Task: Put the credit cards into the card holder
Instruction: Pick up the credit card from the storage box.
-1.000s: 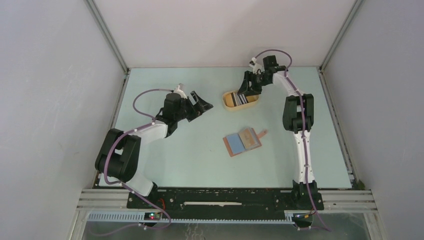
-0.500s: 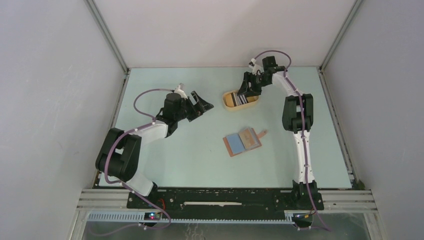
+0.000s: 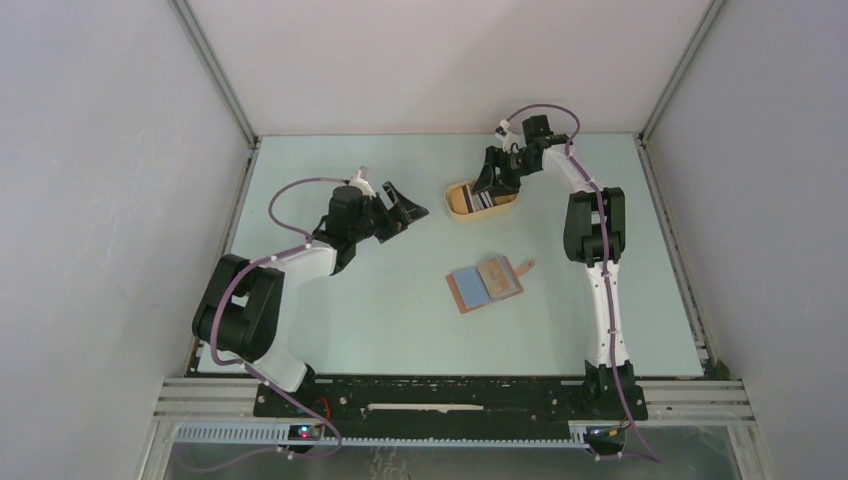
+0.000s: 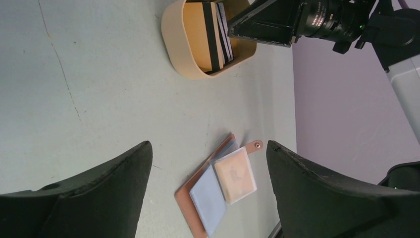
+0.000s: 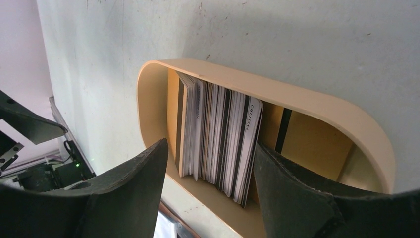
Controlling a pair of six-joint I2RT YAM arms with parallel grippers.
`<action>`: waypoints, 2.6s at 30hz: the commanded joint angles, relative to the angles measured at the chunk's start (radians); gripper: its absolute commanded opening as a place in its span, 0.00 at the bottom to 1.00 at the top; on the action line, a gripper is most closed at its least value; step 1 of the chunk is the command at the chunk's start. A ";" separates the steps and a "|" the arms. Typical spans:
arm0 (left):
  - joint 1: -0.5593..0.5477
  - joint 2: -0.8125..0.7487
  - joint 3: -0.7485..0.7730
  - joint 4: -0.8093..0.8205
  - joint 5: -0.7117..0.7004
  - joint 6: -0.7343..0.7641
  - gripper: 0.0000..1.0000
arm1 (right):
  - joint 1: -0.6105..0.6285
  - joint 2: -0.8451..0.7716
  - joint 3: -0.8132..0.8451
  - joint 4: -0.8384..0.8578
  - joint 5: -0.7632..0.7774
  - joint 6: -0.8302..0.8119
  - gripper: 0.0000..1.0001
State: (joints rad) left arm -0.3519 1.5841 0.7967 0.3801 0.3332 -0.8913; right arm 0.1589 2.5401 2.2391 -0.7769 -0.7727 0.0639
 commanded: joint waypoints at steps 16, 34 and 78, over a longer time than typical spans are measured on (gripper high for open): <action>0.007 0.006 0.035 0.048 0.037 -0.014 0.89 | 0.001 -0.020 -0.083 0.110 -0.285 0.136 0.69; 0.007 0.019 0.040 0.054 0.047 -0.020 0.89 | -0.007 -0.002 -0.058 0.120 -0.297 0.145 0.65; 0.007 0.036 0.046 0.057 0.064 -0.023 0.89 | -0.081 -0.048 -0.056 0.052 -0.184 0.073 0.42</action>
State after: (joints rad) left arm -0.3519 1.6180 0.7967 0.4026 0.3786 -0.9096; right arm 0.0868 2.5462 2.1548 -0.7158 -0.9577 0.1562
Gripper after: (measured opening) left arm 0.890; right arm 0.431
